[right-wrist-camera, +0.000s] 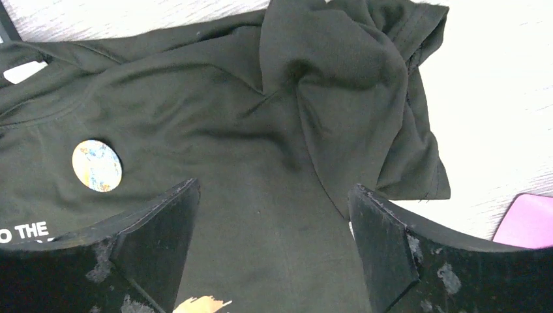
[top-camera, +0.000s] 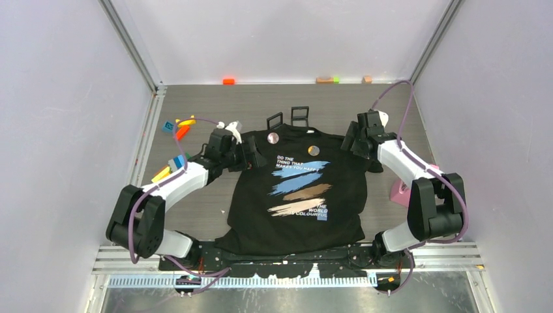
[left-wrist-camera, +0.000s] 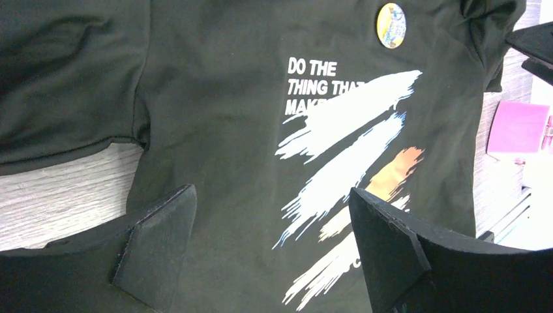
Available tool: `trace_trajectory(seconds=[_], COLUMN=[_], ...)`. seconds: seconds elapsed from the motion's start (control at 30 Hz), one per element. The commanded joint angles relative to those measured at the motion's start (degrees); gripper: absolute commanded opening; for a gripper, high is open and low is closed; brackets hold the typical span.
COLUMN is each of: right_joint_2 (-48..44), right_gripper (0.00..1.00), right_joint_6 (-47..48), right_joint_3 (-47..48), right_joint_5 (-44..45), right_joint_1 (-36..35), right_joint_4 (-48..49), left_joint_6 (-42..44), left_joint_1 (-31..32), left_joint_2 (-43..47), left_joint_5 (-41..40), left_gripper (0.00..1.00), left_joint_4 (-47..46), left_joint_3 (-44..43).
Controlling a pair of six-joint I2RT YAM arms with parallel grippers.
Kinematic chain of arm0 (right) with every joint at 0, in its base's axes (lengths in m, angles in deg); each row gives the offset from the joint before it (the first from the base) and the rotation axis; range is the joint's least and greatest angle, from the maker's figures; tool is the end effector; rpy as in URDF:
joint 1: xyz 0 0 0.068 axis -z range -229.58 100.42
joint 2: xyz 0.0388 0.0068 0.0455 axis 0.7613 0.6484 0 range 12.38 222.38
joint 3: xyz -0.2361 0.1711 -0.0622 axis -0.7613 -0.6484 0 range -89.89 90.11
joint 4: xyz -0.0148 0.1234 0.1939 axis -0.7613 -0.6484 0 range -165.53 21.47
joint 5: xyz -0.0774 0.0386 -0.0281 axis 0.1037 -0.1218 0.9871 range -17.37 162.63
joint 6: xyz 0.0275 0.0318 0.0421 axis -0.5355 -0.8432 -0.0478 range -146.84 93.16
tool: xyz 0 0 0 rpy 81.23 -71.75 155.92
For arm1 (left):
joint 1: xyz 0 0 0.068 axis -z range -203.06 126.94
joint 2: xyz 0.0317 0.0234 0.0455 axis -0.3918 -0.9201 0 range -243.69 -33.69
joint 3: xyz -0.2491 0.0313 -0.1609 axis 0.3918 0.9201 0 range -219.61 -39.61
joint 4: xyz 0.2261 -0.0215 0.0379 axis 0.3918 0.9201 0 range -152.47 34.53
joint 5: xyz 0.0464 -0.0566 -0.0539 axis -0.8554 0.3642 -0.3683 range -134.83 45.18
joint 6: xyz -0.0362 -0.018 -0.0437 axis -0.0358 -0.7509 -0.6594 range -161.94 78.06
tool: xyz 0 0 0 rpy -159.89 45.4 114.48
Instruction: Pin the brooch onto the clothing
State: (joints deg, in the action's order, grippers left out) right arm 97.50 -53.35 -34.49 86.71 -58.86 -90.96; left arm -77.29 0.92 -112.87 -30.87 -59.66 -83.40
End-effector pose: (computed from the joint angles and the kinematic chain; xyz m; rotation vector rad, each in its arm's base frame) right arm 0.2780 0.0347 0.2579 0.4678 2.3983 -0.0299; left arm 0.2370 -0.1169 0.2530 -0.0936 2.3459 -0.8126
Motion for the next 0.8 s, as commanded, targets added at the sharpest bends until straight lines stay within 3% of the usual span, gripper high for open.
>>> trace_trajectory(seconds=[0.0,0.17,0.33,0.47,0.63,0.77], right_joint_2=[-2.7,-6.5,-13.7,-22.2,-30.1,-38.4], right_gripper=[0.89,0.89,0.9,0.9,0.9,0.91], right_joint_6=[-1.5,-1.9,-1.8,-1.6,1.4,3.2], right_joint_3=[-0.1,2.8,4.6,5.8,3.1,-5.5], right_joint_5=[-0.6,0.5,3.6,5.8,8.9,10.0], right_joint_1=[-0.1,-0.1,-0.1,-0.1,-0.2,-0.2], right_joint_4=[-0.3,-5.2,-7.6,-7.3,-3.6,5.1], left_joint_6=[-2.2,1.4,5.6,11.2,20.5,26.1], left_joint_1=[-1.1,-4.9,-10.7,-11.8,-11.8,-11.8], left_joint_2=[-0.3,4.1,9.8,14.5,19.9,27.9], left_joint_5=[1.5,-1.2,-0.3,-5.2,-9.8,-20.0], left_gripper=[0.91,0.99,1.0,0.98,0.98,0.98], left_joint_4=[-0.9,7.5,19.7,25.9,26.8,18.2], left_joint_3=[-0.7,-4.8,-12.9,-20.5,-24.7,-15.6])
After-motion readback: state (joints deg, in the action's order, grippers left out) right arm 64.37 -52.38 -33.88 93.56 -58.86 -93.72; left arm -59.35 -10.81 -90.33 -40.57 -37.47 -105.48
